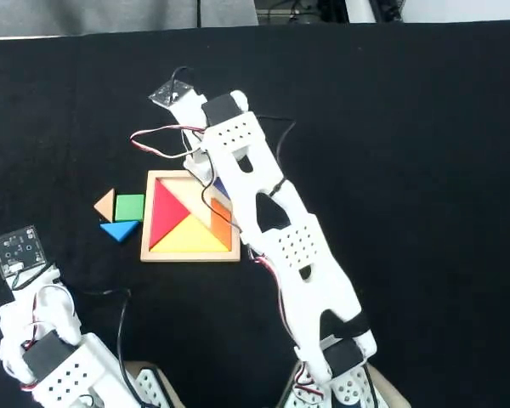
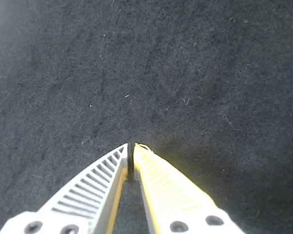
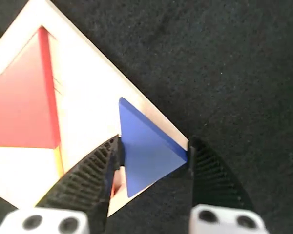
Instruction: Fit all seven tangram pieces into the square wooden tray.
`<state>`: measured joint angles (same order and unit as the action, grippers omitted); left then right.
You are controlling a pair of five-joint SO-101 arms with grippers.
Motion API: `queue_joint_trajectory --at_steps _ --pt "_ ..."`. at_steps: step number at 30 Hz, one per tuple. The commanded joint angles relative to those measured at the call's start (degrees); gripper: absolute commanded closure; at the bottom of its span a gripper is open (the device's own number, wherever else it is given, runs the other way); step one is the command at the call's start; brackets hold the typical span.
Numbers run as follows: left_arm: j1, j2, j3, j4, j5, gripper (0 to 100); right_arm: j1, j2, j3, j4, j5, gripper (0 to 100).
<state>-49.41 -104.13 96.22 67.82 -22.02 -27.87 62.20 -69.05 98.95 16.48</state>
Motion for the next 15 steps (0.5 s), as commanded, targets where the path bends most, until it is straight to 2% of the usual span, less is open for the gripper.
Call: queue_joint_trajectory --at_steps 1,15 --pt "0.75 -0.53 1.10 -0.88 -0.53 97 -1.05 -0.92 -3.03 2.02 -0.53 80.1" --pt "0.75 -0.53 1.10 -0.88 -0.53 97 -1.85 -1.36 1.45 2.29 -0.88 79.6"
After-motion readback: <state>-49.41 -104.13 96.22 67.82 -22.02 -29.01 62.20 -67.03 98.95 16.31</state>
